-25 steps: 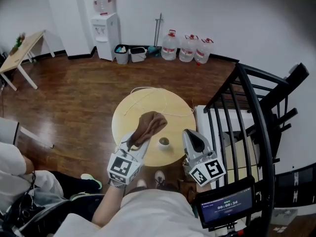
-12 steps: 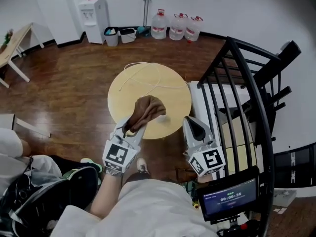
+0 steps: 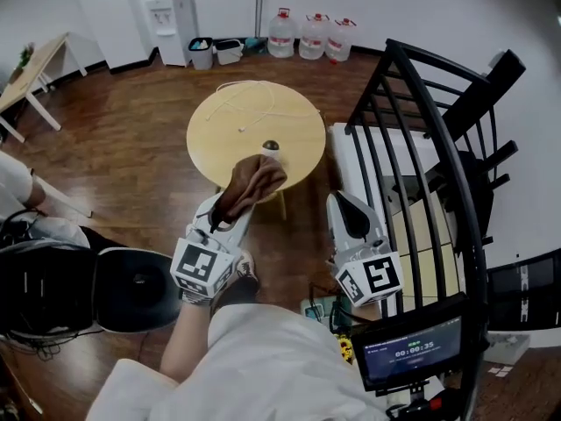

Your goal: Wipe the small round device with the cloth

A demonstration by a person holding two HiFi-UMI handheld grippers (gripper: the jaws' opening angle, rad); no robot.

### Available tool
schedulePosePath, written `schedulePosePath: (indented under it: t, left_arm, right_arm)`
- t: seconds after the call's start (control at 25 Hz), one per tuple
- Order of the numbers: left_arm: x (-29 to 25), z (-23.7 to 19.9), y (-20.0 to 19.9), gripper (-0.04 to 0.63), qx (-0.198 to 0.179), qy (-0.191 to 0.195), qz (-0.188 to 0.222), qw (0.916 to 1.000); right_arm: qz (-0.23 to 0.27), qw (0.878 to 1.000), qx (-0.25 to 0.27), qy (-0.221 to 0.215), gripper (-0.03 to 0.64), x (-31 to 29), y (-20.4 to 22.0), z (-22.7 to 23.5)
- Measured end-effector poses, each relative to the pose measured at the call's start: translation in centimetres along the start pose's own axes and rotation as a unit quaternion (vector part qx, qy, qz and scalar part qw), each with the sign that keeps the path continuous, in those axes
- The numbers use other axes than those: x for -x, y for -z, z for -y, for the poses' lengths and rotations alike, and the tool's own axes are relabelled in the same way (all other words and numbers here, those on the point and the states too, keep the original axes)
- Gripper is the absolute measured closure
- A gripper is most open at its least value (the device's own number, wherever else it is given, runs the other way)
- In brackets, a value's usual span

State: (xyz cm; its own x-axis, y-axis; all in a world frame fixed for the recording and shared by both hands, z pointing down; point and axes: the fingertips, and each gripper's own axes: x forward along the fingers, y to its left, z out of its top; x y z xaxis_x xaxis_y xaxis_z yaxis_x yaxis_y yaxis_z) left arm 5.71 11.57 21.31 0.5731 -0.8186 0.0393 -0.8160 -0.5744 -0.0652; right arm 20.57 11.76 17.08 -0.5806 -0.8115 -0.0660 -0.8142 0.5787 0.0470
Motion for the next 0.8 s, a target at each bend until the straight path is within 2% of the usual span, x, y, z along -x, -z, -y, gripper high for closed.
schedulePosePath:
  t: [0.16,0.36,0.56,0.8]
  left_arm:
    - [3.8,5.4,1.5,0.525,0.028,-0.015,-0.021,0.9993]
    - [6.4,9.0,1.4,0.525,0.041,-0.028,-0.034,0.9982]
    - [8.1,9.8,0.1,0.525,0.037,-0.036,-0.027,0.9983]
    - [8.5,9.2,-0.6,0.525,0.022,-0.025,-0.023,0.9992]
  right_arm:
    - [-0.017,1.0,-0.011,-0.01,0.612,6.4,1.0,-2.0]
    - [-0.033,0.999,-0.024,-0.022,0.612,10.4,1.4,-3.4]
    - [-0.031,0.999,-0.028,-0.017,0.612,12.4,0.5,-4.3]
    - [-0.025,0.999,-0.022,-0.001,0.614,12.5,-0.1,-4.7]
